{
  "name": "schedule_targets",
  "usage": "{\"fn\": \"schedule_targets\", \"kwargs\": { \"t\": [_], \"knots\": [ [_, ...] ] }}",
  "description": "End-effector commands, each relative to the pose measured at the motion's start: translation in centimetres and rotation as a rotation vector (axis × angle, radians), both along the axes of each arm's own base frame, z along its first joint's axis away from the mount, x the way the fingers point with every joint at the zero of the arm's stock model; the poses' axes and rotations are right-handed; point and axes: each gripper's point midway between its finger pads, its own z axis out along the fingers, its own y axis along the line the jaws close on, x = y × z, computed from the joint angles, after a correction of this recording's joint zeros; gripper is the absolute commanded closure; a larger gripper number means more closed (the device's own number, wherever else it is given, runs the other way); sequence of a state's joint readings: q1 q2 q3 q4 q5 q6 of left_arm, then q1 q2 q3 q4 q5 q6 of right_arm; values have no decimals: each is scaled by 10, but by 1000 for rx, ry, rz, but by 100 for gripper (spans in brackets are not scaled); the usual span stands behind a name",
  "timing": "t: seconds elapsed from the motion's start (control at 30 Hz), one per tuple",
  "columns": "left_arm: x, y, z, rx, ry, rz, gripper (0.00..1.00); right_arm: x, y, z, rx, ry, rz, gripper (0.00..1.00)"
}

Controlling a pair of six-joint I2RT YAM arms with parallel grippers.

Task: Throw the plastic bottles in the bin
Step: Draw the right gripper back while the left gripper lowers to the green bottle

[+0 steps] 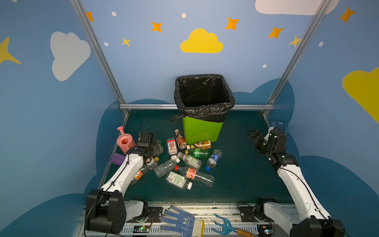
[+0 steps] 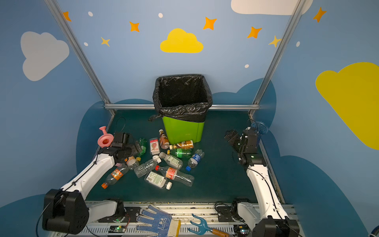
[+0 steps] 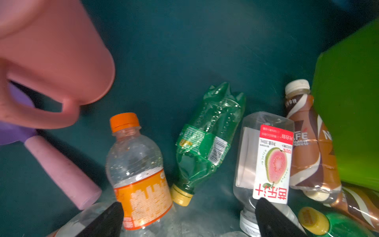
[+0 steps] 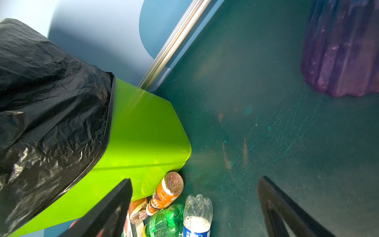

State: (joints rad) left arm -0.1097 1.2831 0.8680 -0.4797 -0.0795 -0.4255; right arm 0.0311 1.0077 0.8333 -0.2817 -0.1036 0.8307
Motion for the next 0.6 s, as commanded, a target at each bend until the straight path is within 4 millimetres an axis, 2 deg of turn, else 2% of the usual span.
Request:
{"fn": "schedule_targets", "kwargs": {
  "t": [0.0, 0.3, 0.57],
  "knots": [
    [9, -11, -5, 37, 87, -156, 2, 2, 1, -6, 26, 10, 2, 6],
    [28, -11, -31, 138, 252, -312, 4, 5, -1, -12, 40, 27, -4, 6],
    [36, -10, -57, 143, 327, -316, 11, 7, -3, -15, 49, 37, -8, 6]
  ]
}}
